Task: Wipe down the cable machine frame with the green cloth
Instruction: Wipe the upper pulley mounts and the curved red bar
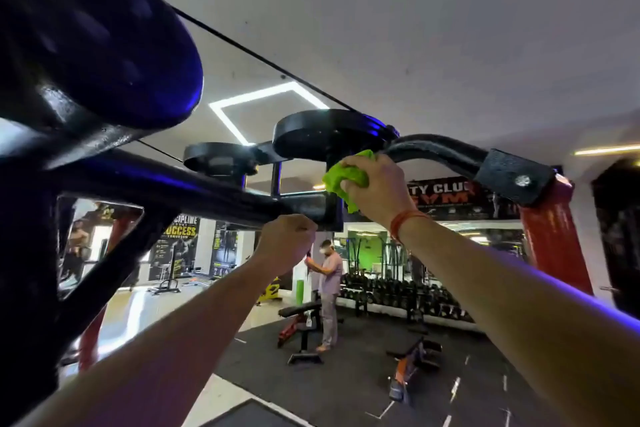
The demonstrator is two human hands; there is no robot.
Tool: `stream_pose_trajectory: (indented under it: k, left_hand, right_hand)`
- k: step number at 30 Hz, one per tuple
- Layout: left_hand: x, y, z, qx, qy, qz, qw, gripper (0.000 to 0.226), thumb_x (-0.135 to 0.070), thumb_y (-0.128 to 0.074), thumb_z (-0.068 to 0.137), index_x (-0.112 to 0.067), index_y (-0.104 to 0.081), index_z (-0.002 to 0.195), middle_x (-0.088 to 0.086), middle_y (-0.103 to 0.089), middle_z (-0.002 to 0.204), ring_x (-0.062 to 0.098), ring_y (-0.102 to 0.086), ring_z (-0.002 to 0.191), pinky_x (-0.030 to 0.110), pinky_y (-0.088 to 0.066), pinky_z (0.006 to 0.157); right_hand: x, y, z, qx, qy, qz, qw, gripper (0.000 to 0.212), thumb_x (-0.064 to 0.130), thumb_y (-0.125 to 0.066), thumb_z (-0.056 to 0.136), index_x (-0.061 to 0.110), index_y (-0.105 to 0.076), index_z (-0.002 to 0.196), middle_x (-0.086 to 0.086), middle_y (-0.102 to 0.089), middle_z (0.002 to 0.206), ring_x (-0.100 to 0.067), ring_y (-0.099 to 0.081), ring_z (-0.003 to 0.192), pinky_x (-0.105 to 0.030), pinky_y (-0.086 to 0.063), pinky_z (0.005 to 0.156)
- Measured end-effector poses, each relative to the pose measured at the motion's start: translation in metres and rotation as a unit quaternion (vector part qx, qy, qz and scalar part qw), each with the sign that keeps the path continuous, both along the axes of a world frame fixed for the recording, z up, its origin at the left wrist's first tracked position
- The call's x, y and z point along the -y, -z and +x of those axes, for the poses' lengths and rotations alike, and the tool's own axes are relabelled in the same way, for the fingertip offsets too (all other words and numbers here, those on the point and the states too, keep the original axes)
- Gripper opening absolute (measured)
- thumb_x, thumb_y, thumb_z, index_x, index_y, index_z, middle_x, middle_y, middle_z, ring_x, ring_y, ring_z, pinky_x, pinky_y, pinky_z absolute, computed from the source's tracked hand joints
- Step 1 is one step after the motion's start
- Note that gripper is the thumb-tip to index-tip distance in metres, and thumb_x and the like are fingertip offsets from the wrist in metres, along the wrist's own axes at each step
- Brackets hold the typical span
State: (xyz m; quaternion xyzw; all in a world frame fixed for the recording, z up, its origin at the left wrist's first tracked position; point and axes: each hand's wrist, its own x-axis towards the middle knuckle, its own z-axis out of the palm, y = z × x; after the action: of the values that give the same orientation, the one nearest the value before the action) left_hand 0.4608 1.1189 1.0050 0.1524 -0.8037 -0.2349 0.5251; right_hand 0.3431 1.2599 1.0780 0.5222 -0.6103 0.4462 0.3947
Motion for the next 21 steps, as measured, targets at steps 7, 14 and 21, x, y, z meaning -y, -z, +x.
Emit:
stream_pose_trajectory:
  k: [7, 14, 21]
  left_hand:
    - [0.048, -0.016, -0.027, 0.109, -0.106, -0.092, 0.984, 0.016, -0.007, -0.055, 0.089, -0.009, -0.070, 0.093, 0.009, -0.070, 0.101, 0.032, -0.066, 0.103, 0.025, -0.043, 0.075]
    - [0.126, -0.035, -0.051, 0.170, -0.283, -0.376, 0.866, 0.035, -0.030, -0.061, 0.082, -0.018, -0.067, 0.114, 0.002, -0.069, 0.112, 0.024, -0.057, 0.115, 0.036, -0.045, 0.102]
    - [0.168, -0.063, -0.060, 0.280, -0.364, -0.453, 0.765, 0.049, -0.040, -0.059, 0.086, -0.016, -0.058, 0.128, 0.003, -0.061, 0.130, 0.025, -0.052, 0.127, 0.042, -0.027, 0.113]
  right_hand:
    - [0.051, -0.005, -0.019, -0.181, 0.049, 0.078, 0.979, 0.035, 0.017, -0.070, 0.091, 0.020, -0.070, 0.126, -0.007, -0.049, 0.131, -0.029, -0.058, 0.115, -0.029, -0.043, 0.103]
    - [0.138, 0.004, -0.057, -0.272, 0.158, 0.123, 0.941, 0.044, 0.015, -0.066, 0.094, 0.015, -0.059, 0.138, -0.010, -0.045, 0.147, -0.032, -0.047, 0.133, -0.045, -0.046, 0.110]
    - [0.170, 0.019, -0.089, -0.360, 0.268, 0.132, 0.884, 0.054, 0.008, -0.054, 0.084, 0.015, -0.057, 0.138, -0.017, -0.045, 0.148, -0.037, -0.046, 0.132, -0.045, -0.051, 0.104]
